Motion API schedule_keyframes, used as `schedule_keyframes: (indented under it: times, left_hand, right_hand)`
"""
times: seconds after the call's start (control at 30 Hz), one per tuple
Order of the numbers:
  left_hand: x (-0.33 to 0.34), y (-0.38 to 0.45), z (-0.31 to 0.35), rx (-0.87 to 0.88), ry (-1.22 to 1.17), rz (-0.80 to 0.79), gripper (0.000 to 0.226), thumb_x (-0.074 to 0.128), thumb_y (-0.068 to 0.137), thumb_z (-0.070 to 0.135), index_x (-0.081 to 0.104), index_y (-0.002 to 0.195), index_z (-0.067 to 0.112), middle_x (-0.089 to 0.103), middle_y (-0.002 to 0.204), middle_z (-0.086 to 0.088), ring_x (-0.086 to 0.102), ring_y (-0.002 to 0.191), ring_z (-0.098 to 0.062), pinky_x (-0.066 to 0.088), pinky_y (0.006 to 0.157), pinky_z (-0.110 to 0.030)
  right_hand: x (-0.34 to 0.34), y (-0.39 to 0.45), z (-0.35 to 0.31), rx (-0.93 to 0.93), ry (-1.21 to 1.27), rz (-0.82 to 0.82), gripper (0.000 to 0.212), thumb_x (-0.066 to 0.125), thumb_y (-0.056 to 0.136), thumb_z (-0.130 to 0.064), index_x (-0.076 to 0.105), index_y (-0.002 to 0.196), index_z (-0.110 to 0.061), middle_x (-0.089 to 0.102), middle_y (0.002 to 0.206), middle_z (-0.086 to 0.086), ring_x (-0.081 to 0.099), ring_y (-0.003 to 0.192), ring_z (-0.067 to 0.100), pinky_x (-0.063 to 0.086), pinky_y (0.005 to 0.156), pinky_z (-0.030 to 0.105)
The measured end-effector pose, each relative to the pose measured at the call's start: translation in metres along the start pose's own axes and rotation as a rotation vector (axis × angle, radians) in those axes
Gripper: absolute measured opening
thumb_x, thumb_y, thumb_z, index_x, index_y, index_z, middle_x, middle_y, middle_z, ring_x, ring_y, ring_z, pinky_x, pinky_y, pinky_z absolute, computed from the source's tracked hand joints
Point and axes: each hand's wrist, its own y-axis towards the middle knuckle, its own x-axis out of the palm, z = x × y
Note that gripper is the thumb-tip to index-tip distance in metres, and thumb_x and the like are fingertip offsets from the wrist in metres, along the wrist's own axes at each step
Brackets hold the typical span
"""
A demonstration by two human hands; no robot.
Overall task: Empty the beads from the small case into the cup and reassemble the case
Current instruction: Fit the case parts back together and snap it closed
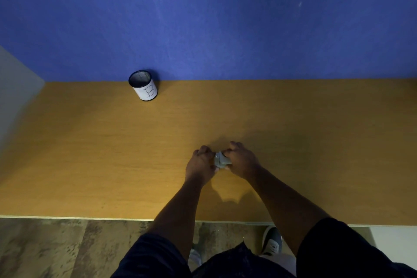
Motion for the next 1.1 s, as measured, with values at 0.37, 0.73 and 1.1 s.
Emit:
schedule_keyframes:
  times: [0.37,0.73,1.1]
  left_hand:
    - [-0.006,0.003,-0.001,-0.002,-0.102,-0.042,0.064,0.082,0.077,0.023,0.059,0.136,0.023,0.049,0.138,-0.007,0.049,0.129,-0.031,0.044,0.11,-0.044]
    - [-0.006,0.008,-0.001,-0.014,-0.147,-0.062,0.066,0.084,0.073,0.017,0.062,0.135,0.021,0.05,0.136,-0.008,0.051,0.128,-0.03,0.046,0.11,-0.046]
    - [-0.009,0.01,-0.001,-0.026,-0.169,-0.094,0.062,0.082,0.076,0.016,0.064,0.135,0.02,0.052,0.131,-0.01,0.056,0.123,-0.029,0.049,0.106,-0.043]
  right_hand:
    - [-0.017,0.004,0.015,-0.119,0.001,-0.147,0.065,0.075,0.084,-0.026,0.051,0.143,-0.013,0.043,0.137,0.01,0.047,0.127,0.027,0.045,0.103,0.038]
    - [-0.016,-0.008,0.036,0.047,0.13,-0.093,0.067,0.079,0.076,-0.036,0.056,0.136,-0.018,0.047,0.141,0.009,0.059,0.12,0.028,0.049,0.09,0.037]
    - [-0.015,-0.01,0.033,0.036,0.088,-0.098,0.062,0.077,0.08,-0.031,0.055,0.135,-0.012,0.048,0.135,0.009,0.059,0.115,0.028,0.051,0.093,0.04]
